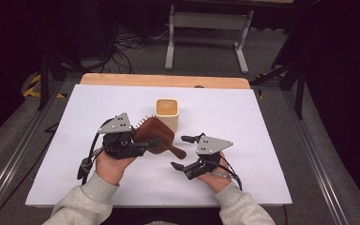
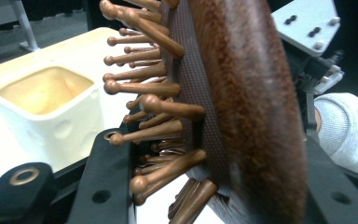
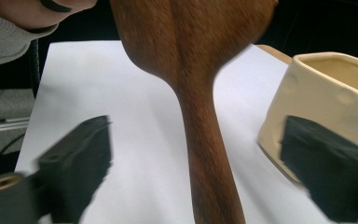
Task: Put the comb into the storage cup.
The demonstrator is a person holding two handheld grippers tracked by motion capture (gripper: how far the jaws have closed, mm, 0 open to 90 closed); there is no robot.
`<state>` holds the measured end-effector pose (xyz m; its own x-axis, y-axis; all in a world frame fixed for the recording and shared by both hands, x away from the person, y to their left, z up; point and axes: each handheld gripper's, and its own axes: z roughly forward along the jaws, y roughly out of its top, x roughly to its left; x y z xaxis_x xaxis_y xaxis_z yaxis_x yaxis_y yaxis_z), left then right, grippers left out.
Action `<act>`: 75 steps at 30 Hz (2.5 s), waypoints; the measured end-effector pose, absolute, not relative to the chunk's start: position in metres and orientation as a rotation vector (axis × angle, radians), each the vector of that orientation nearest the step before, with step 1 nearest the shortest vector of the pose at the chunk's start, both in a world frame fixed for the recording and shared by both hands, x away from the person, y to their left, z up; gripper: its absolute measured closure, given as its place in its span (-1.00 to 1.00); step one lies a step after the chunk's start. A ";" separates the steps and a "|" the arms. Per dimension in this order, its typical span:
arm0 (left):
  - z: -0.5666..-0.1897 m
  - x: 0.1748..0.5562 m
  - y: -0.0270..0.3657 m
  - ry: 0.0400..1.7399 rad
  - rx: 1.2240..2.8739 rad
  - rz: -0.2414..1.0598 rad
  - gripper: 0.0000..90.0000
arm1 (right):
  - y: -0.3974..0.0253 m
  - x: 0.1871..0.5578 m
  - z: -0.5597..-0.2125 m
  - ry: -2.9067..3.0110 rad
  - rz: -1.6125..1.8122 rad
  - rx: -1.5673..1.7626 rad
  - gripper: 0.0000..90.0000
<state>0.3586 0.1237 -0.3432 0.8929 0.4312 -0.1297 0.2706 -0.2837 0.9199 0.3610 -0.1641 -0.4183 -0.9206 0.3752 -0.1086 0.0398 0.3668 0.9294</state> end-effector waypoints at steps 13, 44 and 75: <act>-0.314 0.366 0.126 0.496 1.918 0.214 0.28 | -0.176 0.366 -0.418 2.338 1.588 0.427 -1.00; -0.263 0.398 0.129 0.541 1.901 0.329 0.28 | -0.203 0.369 -0.415 2.274 1.609 0.518 -1.00; -0.258 0.438 0.130 0.685 1.864 0.424 0.26 | -0.204 0.370 -0.415 2.279 1.623 0.518 -1.00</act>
<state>0.4384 0.1305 -0.2583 0.7729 0.6340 -0.0255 0.2596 -0.2793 0.9244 0.3699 -0.2045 -0.4151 -0.8916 0.4518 -0.0312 0.1184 0.2989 0.9469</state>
